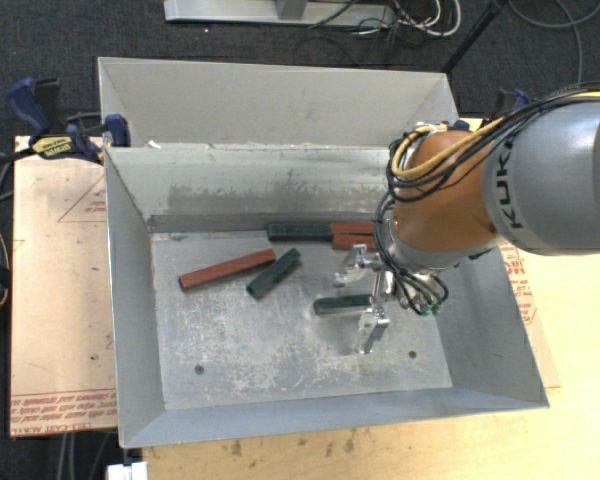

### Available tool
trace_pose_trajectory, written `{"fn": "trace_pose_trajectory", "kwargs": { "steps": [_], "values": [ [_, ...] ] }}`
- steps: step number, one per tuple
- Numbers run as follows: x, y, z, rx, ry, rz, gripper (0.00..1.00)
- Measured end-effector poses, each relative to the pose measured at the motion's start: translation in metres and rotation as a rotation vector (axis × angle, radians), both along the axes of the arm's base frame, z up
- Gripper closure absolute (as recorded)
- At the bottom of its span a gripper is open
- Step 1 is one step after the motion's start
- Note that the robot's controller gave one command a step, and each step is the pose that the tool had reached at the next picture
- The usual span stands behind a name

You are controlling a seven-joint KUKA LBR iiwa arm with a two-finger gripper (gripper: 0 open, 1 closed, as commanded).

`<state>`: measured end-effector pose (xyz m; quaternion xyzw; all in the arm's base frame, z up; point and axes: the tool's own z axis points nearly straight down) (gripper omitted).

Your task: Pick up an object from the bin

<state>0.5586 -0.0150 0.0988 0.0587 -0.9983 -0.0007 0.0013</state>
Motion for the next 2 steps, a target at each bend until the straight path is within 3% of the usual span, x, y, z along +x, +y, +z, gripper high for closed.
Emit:
{"fn": "trace_pose_trajectory", "kwargs": {
  "steps": [1, 2],
  "values": [
    [0.0261, -0.0176, -0.0199, 0.003, -0.024, -0.074, 1.0],
    [0.0261, -0.0176, -0.0199, 0.003, -0.024, -0.074, 1.0]
  ]
}}
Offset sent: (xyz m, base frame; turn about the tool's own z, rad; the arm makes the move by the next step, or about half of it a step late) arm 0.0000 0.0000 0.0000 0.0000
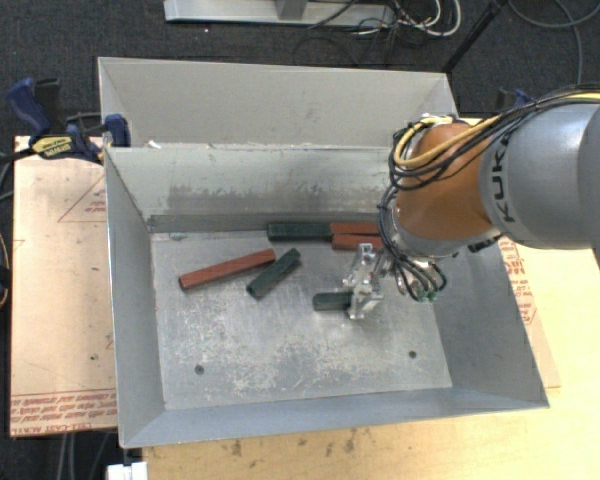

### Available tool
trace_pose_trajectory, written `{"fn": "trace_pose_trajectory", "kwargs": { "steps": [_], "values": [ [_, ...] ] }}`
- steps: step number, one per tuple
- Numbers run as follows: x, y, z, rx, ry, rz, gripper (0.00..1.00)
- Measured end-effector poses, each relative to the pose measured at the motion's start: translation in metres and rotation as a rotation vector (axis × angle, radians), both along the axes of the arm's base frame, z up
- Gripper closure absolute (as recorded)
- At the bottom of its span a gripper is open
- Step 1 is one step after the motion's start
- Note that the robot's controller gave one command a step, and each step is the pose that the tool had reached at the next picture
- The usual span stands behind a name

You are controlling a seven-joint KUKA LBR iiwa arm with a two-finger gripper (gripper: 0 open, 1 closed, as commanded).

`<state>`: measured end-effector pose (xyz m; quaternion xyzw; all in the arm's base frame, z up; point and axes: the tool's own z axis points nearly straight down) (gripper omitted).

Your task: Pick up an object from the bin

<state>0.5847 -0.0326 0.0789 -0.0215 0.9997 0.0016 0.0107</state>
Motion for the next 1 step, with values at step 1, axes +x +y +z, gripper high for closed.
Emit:
{"fn": "trace_pose_trajectory", "kwargs": {
  "steps": [1],
  "values": [
    [-0.0113, 0.0199, 0.1959, -0.004, 0.014, 0.037, 1.0]
  ]
}}
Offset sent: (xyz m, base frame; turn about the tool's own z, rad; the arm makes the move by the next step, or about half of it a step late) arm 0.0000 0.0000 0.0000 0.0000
